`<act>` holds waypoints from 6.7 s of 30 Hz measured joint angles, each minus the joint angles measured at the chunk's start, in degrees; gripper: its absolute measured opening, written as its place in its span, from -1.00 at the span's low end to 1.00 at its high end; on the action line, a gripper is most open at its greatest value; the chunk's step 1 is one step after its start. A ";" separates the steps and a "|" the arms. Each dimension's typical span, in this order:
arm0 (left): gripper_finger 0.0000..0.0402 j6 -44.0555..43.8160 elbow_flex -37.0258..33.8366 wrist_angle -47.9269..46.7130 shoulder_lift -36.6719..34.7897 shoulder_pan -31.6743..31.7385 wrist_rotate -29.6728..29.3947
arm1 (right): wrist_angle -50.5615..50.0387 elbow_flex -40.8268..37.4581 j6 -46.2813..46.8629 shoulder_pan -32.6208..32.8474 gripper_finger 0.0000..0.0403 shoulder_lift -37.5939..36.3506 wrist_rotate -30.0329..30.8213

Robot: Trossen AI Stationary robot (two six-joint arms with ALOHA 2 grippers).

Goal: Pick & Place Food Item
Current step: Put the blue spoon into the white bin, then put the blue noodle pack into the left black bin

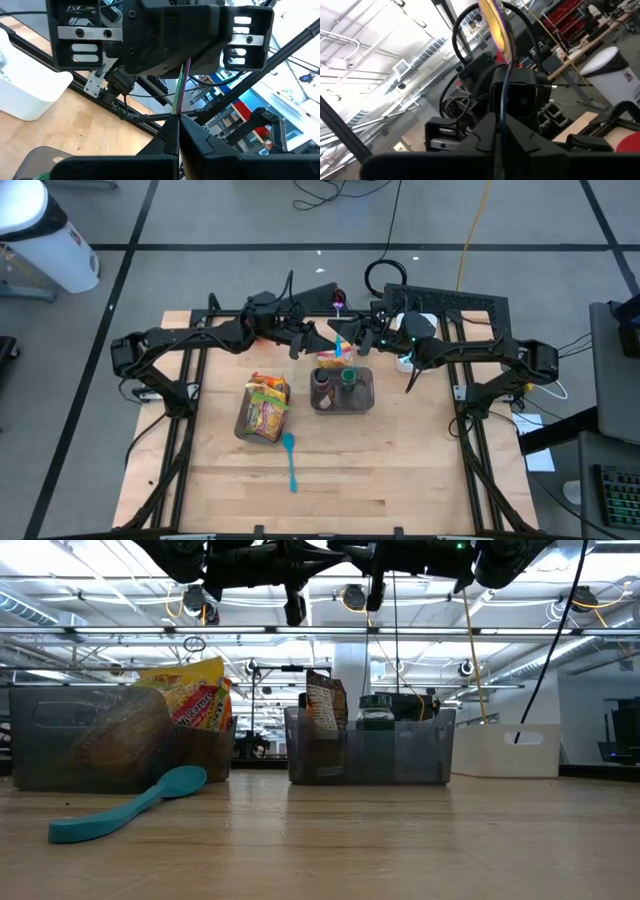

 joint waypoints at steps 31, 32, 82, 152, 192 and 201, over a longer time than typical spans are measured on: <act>-0.15 -10.95 0.02 23.93 -0.28 8.88 6.26 | -11.86 -0.04 -1.70 -7.47 -1.00 -10.13 3.41; -0.15 -12.38 0.02 24.89 -0.45 9.56 7.08 | -14.77 -0.04 -1.92 -8.27 -1.00 -11.74 3.65; -0.14 -15.01 0.02 23.83 -2.47 13.15 16.52 | -63.40 -26.37 7.91 -25.04 -1.00 -30.61 25.68; -0.14 -12.96 0.02 19.12 -2.47 13.04 12.67 | -57.35 -26.69 18.30 -26.29 -1.00 -10.58 25.43; -0.14 -6.41 9.08 14.62 -5.84 13.65 20.82 | -31.37 -26.67 -4.54 -20.59 -0.46 -35.67 10.20; -0.14 22.54 17.53 -29.84 -14.04 13.65 17.34 | -9.93 -26.64 -5.29 -9.67 -0.46 -33.12 10.18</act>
